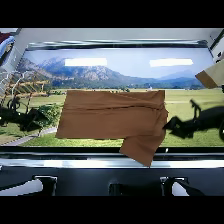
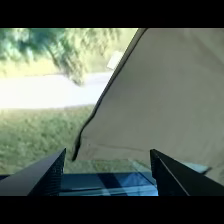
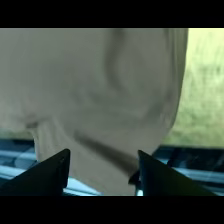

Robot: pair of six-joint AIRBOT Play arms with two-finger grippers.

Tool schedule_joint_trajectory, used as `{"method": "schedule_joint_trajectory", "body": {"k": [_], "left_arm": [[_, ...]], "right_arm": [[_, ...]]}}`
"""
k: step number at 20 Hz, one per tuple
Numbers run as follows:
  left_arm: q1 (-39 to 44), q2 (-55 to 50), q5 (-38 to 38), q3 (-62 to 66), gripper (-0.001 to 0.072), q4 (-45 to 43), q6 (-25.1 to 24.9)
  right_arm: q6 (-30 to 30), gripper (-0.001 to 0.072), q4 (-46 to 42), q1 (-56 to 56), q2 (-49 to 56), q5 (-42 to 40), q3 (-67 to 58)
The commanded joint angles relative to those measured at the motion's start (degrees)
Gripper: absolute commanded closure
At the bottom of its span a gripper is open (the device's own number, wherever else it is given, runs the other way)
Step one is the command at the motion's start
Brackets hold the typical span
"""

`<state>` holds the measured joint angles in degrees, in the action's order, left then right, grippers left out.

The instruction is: Fold the clothes and pants, and hang the long-sleeved shirts on hangers.

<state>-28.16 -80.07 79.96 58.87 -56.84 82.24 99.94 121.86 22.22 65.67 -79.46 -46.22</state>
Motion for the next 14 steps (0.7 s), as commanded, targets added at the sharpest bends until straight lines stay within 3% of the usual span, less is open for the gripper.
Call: {"method": "schedule_joint_trajectory", "body": {"k": [1,10,12,14], "left_arm": [[-3.7,4.0,-2.0,-10.7,0.0094,4.3,-2.8],[-3.5,4.0,-2.5,-12.9,0.0094,4.4,-3.9],[-3.5,4.0,-2.8,-12.9,0.0094,4.4,-4.3],[-3.5,3.9,-3.1,-12.9,0.0094,4.4,-4.3]], "right_arm": [[1.8,0.0225,3.2,0.7,-5.9,0.9,15.3],[1.3,0.0231,4.7,0.7,-7.6,4.0,23.3],[1.3,0.0306,6.0,0.7,-7.6,5.9,23.3],[1.2,0.0307,6.1,0.7,-7.6,8.0,23.3]]}}
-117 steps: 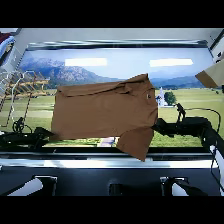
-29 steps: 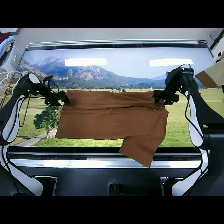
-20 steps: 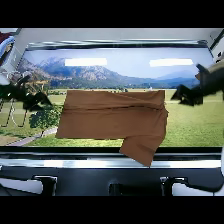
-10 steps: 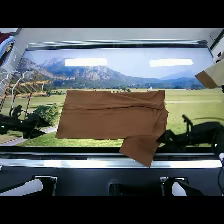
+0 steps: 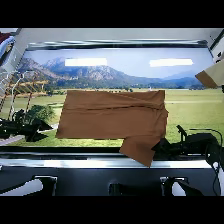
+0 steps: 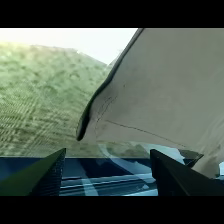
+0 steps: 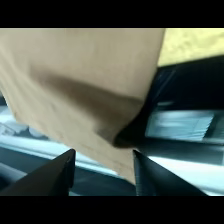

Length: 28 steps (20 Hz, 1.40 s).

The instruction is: Fold the clothes and pants, and hang the long-sleeved shirts on hangers.

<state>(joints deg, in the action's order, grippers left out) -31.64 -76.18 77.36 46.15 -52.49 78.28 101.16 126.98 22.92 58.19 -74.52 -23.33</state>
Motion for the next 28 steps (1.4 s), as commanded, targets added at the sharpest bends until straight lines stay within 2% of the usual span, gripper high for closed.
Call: {"method": "schedule_joint_trajectory", "body": {"k": [1,5,7,9,11,14,20,28], "left_arm": [[-0.1,0.0,-0.5,-0.2,0.0094,0.0,-0.4],[-0.1,0.0,-1.2,-0.2,0.0094,0.0,-1.0],[-0.1,0.0,-1.5,-0.2,0.0094,0.0,-1.0],[-0.1,0.0,-1.6,-0.2,0.0094,0.0,-1.0],[-0.1,0.0,-1.6,-0.3,0.0094,0.0,-1.0],[-0.1,0.0,-1.7,-1.3,0.0094,-0.2,-3.2],[-0.1,0.0,-4.6,-5.9,0.0094,-0.6,-4.5],[0.6,-1.6,-7.4,-6.1,0.0094,1.6,-5.1]], "right_arm": [[0.0,0.0307,1.4,0.0,-0.1,4.1,0.5],[0.0,0.0308,3.4,0.0,-0.1,7.6,2.0],[0.2,0.0372,5.1,0.0,-0.1,9.1,3.9],[1.2,0.0500,7.6,0.0,-0.1,10.2,5.5],[2.7,0.0685,8.9,0.0,-0.1,10.1,6.0],[2.8,0.0684,9.2,0.0,-0.1,10.1,6.0],[3.1,0.0684,9.4,0.0,-0.1,9.8,6.0],[3.7,0.0685,9.3,0.0,-0.1,9.0,6.0]]}}
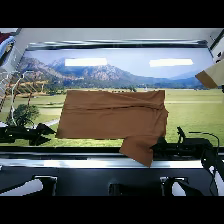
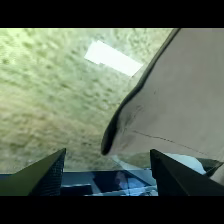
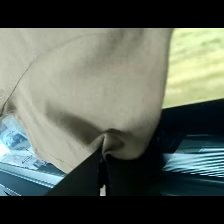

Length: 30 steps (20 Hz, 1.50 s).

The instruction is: Fold the clothes and pants, and hang the long-sleeved shirts on hangers.

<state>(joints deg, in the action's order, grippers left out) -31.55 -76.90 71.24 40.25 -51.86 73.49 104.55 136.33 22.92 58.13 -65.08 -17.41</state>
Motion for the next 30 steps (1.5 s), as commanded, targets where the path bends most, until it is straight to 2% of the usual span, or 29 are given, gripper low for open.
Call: {"method": "schedule_joint_trajectory", "body": {"k": [1,4,5,6,7,8,11,13,17,18,19,21,23,25,28,30], "left_arm": [[1.5,-1.4,-1.9,-0.2,0.0094,1.0,-0.3],[5.2,-3.0,-3.5,-0.2,0.0103,1.1,-0.2],[6.4,-3.5,-3.9,-0.2,0.0153,1.1,-0.2],[7.1,-3.9,-4.2,-0.2,0.0354,1.1,-0.2],[7.4,-3.9,-4.3,-0.1,0.0646,1.1,-0.3],[7.3,-3.8,-4.3,-0.1,0.0689,1.1,-0.2],[6.0,-2.7,-0.2,0.0,0.0690,1.1,0.0],[4.7,1.4,3.7,0.0,0.0691,0.8,0.5],[4.7,13.8,6.4,0.0,0.0691,-3.7,7.8],[5.0,16.4,6.4,0.0,0.0691,-3.7,8.0],[5.8,18.6,6.3,0.0,0.0691,-3.7,8.2],[7.3,20.2,6.2,0.5,0.0691,-3.6,8.7],[9.7,19.7,3.4,2.3,0.0692,-3.2,9.1],[12.6,18.4,-2.6,5.2,0.0692,-2.5,11.0],[16.8,13.9,-11.2,10.7,0.0692,-2.5,14.2],[19.3,9.5,-14.4,14.0,0.0692,-2.5,15.2]], "right_arm": [[0.5,0.0685,0.0,0.0,0.0,-0.3,0.0],[0.5,0.0685,0.0,0.0,0.0,-0.2,0.0],[0.5,0.0685,0.0,0.0,0.0,-0.4,0.0],[0.6,0.0685,0.0,0.0,0.0,-0.6,0.0],[0.7,0.0685,0.0,0.0,0.0,-0.7,0.0],[0.8,0.0685,0.0,0.0,-0.1,-0.8,0.0],[1.5,0.0687,-0.4,0.0,-1.9,-4.7,-0.6],[0.3,0.0689,-1.1,0.0,-6.9,-9.1,-0.7],[-9.1,0.0690,-1.2,0.0,-23.1,-18.1,-0.7],[-11.9,0.0690,-1.2,0.0,-27.5,-19.7,-0.8],[-13.8,0.0690,-1.2,0.0,-31.4,-20.2,-1.5],[-15.7,0.0690,-1.6,0.0,-35.0,-16.3,-4.2],[-15.1,0.0690,-1.6,0.0,-32.5,-9.9,-7.9],[-12.2,0.0690,-1.0,0.0,-25.9,-4.7,-12.1],[-7.4,0.0690,5.1,-0.2,-11.8,1.0,-18.4],[-5.7,0.0689,5.6,-4.9,-2.0,5.3,-23.8]]}}
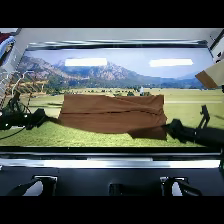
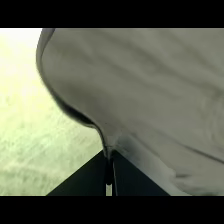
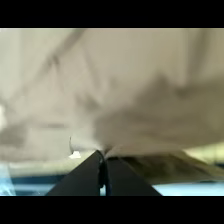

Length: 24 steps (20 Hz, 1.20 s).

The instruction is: Fold the clothes and pants, and hang the long-sleeved shirts on hangers.

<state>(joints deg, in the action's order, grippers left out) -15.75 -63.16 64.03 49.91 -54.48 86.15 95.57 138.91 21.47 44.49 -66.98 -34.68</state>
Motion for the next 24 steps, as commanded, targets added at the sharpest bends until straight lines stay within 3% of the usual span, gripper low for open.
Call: {"method": "schedule_joint_trajectory", "body": {"k": [1,4,10,13,23,24], "left_arm": [[4.7,-6.6,-8.3,5.9,0.0692,0.3,2.6],[7.3,-13.5,-11.6,11.2,0.0692,0.3,4.2],[7.8,-25.4,-12.9,24.5,0.0692,0.3,4.5],[8.0,-29.4,-12.9,28.7,0.0692,0.3,5.4],[12.3,-37.2,-15.5,30.3,0.0691,-2.8,5.2],[12.9,-37.8,-15.5,30.3,0.0675,-3.2,5.2]], "right_arm": [[4.1,0.0689,2.8,-7.3,16.5,9.5,-9.9],[0.4,0.0689,-0.1,-13.3,28.3,16.8,-20.1],[-6.4,0.0689,-8.5,-13.3,40.5,18.1,-36.0],[-9.4,0.0689,-10.7,-13.3,42.9,19.6,-38.4],[-9.7,0.0683,-10.6,-13.6,50.5,19.9,-38.8],[-9.7,0.0615,-10.5,-13.6,50.5,19.9,-38.8]]}}
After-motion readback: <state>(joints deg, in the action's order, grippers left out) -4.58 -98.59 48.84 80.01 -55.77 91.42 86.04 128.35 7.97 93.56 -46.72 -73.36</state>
